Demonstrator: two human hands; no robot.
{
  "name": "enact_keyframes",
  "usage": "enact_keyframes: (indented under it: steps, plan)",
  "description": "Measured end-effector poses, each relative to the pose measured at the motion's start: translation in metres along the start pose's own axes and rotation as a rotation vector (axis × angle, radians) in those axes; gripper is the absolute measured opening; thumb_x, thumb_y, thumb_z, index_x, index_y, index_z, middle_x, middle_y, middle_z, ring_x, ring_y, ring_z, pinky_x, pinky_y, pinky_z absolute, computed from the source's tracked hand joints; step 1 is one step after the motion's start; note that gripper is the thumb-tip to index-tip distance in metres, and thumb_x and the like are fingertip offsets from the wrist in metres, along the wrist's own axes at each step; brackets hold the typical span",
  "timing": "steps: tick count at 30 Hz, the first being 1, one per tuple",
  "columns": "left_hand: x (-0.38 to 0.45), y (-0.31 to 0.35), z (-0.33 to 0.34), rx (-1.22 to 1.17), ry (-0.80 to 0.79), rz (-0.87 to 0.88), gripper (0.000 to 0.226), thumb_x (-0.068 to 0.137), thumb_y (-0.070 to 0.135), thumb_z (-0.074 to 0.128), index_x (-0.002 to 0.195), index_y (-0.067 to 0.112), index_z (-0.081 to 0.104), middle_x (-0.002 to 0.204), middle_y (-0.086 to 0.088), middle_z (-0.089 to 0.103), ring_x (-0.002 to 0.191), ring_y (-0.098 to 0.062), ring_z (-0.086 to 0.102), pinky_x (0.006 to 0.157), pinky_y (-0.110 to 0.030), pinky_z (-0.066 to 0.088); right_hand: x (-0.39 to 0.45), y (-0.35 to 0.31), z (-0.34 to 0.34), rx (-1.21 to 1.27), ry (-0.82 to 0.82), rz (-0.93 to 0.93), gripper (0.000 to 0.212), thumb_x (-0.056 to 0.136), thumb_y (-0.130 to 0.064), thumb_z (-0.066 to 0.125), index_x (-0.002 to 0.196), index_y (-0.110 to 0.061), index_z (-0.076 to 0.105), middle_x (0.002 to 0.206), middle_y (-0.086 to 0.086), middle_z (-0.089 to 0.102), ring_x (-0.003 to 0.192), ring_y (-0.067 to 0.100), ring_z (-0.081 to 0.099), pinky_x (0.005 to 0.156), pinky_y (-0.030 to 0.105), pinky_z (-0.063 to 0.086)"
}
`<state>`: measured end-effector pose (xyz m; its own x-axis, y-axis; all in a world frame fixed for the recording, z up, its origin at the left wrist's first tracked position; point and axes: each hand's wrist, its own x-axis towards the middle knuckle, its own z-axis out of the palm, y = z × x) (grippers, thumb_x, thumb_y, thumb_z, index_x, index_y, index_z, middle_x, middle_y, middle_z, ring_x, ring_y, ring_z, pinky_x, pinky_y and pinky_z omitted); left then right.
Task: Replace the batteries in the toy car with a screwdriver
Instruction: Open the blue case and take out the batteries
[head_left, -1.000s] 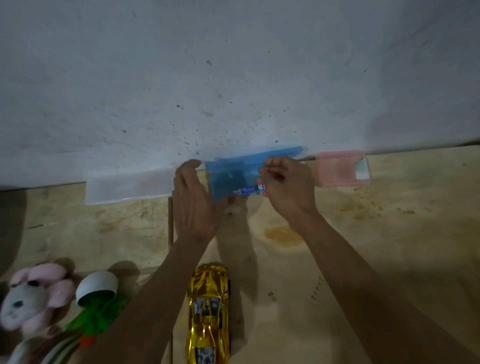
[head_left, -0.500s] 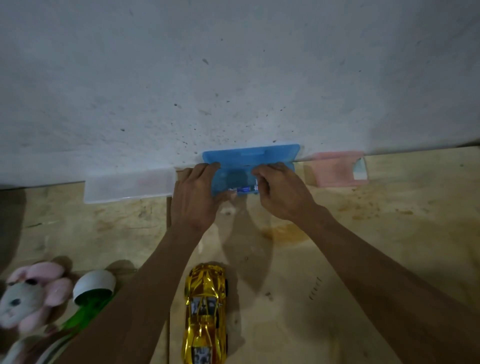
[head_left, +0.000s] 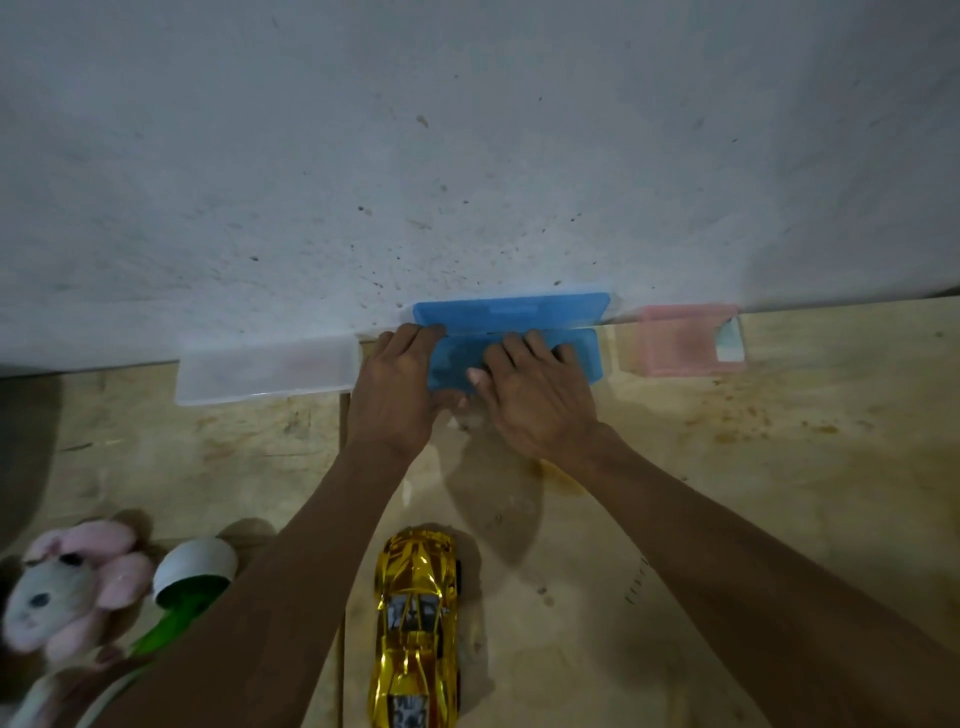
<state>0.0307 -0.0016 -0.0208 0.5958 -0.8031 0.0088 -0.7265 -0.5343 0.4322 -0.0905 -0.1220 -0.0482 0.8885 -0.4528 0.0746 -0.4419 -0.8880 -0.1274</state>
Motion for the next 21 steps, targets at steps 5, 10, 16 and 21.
enact_keyframes:
  steps: [5, 10, 16, 21]
  plan:
    - [0.002, 0.0, -0.001, 0.011, 0.0, 0.009, 0.079, 0.063, 0.029, 0.093, 0.131, 0.004, 0.061, 0.123, -0.015, 0.065, 0.11, -0.036, 0.059, 0.096, -0.046, 0.049, -0.001, 0.003, 0.006, -0.036, 0.07, -0.04, 0.05, 0.101, -0.051, 0.032, 0.09, -0.013, 0.062, 0.089, 0.007, 0.066, 0.087, 0.03, 0.059, 0.069, 0.043, 0.046]
    - [0.001, -0.002, 0.0, -0.006, 0.006, 0.02, 0.078, 0.063, 0.033, 0.093, 0.13, 0.005, 0.062, 0.123, -0.014, 0.065, 0.109, -0.035, 0.059, 0.095, -0.048, 0.05, 0.006, 0.011, 0.011, 0.078, 0.27, -0.089, 0.054, 0.103, -0.053, 0.031, 0.083, -0.012, 0.06, 0.076, 0.008, 0.065, 0.071, 0.028, 0.065, 0.052, 0.038, 0.051]
    - [-0.001, -0.004, 0.002, 0.018, 0.008, 0.021, 0.073, 0.065, 0.033, 0.091, 0.128, 0.006, 0.065, 0.122, -0.012, 0.064, 0.109, -0.034, 0.057, 0.093, -0.047, 0.051, 0.016, 0.019, 0.009, 0.257, 0.481, -0.032, 0.056, 0.099, -0.058, 0.036, 0.08, -0.011, 0.06, 0.07, 0.004, 0.063, 0.06, 0.024, 0.064, 0.047, 0.03, 0.045]
    - [-0.001, -0.005, 0.002, 0.038, 0.006, 0.023, 0.071, 0.064, 0.034, 0.091, 0.126, 0.008, 0.067, 0.119, -0.011, 0.065, 0.107, -0.033, 0.056, 0.091, -0.044, 0.051, 0.016, 0.022, 0.006, 0.343, 0.568, -0.078, 0.052, 0.097, -0.054, 0.047, 0.079, -0.008, 0.063, 0.07, 0.004, 0.063, 0.058, 0.024, 0.062, 0.048, 0.031, 0.046]
